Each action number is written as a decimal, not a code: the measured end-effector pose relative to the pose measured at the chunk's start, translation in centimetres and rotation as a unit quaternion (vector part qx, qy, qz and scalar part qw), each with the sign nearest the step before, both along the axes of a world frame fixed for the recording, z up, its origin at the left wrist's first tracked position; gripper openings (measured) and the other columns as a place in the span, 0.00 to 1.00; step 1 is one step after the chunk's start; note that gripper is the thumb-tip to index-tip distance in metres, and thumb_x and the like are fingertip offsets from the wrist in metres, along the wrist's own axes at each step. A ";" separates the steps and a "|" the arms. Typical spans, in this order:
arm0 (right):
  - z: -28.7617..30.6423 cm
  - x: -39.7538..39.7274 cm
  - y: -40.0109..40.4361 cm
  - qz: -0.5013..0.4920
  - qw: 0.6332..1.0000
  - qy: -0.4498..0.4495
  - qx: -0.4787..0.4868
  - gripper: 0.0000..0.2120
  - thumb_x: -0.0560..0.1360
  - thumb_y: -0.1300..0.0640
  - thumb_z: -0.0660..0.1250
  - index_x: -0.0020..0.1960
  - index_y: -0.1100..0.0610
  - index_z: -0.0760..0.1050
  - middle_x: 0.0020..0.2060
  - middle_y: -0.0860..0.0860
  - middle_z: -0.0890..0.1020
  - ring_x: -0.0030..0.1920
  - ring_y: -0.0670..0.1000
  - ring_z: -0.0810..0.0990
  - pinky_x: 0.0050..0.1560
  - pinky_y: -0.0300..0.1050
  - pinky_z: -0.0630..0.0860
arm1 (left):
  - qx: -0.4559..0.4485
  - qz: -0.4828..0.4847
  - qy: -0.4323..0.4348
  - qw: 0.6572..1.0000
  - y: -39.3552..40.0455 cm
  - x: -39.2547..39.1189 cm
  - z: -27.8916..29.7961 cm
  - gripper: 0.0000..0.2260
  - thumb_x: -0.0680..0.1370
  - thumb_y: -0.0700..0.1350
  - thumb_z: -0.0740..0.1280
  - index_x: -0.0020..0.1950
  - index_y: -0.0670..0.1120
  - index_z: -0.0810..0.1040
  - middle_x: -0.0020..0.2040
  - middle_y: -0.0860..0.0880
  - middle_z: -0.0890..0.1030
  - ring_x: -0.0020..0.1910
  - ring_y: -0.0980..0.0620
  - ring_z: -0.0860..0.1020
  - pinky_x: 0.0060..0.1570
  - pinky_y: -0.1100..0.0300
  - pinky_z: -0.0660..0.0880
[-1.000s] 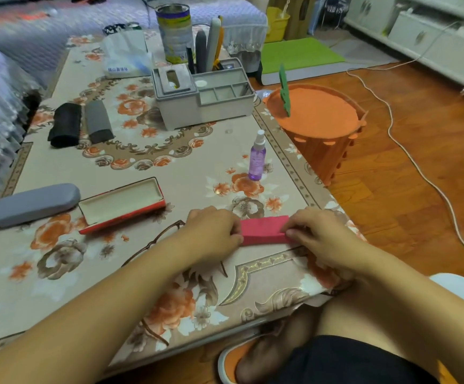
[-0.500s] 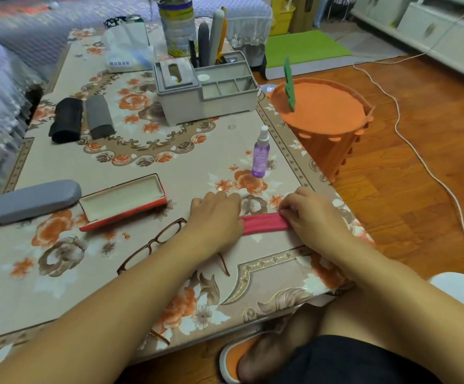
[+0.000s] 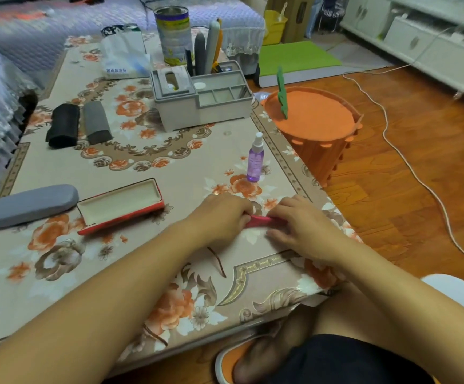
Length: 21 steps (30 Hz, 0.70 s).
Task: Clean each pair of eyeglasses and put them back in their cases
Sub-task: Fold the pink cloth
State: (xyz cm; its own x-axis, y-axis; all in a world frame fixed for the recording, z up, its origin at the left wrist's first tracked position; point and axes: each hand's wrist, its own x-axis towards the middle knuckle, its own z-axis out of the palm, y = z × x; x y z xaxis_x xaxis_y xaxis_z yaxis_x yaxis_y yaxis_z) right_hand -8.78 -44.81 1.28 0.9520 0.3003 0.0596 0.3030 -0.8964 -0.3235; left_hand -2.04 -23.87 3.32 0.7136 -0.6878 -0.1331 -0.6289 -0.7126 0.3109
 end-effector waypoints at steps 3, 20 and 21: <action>2.3 0.9 0.8 -0.024 0.994 -0.008 0.105 0.03 0.77 0.56 0.71 0.46 0.53 0.83 0.38 0.48 0.81 0.41 0.49 0.76 0.46 0.46 0.72 | -0.056 0.013 0.118 0.991 1.8 0.7 2.7 0.06 0.83 0.47 0.64 0.48 0.52 0.78 0.45 0.52 0.80 0.46 0.51 0.77 0.46 0.56 0.70; 3.0 14.1 20.2 0.191 0.979 -0.055 0.051 0.10 0.70 0.64 0.76 0.48 0.53 0.85 0.42 0.45 0.80 0.47 0.53 0.78 0.46 0.48 0.75 | -0.064 0.178 -0.179 0.965 25.3 2.0 0.9 0.08 0.78 0.42 0.71 0.55 0.52 0.85 0.50 0.52 0.83 0.54 0.47 0.76 0.55 0.49 0.70; 2.5 13.9 20.2 0.207 0.977 -0.044 0.030 0.11 0.69 0.64 0.76 0.49 0.52 0.85 0.43 0.46 0.81 0.47 0.53 0.78 0.46 0.48 0.76 | -0.056 0.162 -0.164 0.971 25.5 1.6 0.1 0.09 0.78 0.43 0.71 0.55 0.52 0.85 0.51 0.53 0.82 0.55 0.48 0.75 0.55 0.50 0.69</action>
State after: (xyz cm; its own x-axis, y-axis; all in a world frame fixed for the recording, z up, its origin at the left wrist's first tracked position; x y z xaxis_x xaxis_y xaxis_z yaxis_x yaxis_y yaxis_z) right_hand 5.14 -24.65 3.75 0.7402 0.6518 0.1649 0.6644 -0.6713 -0.3285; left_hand -0.39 1.67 3.43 0.8866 -0.4163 0.2015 -0.4551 -0.8631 0.2190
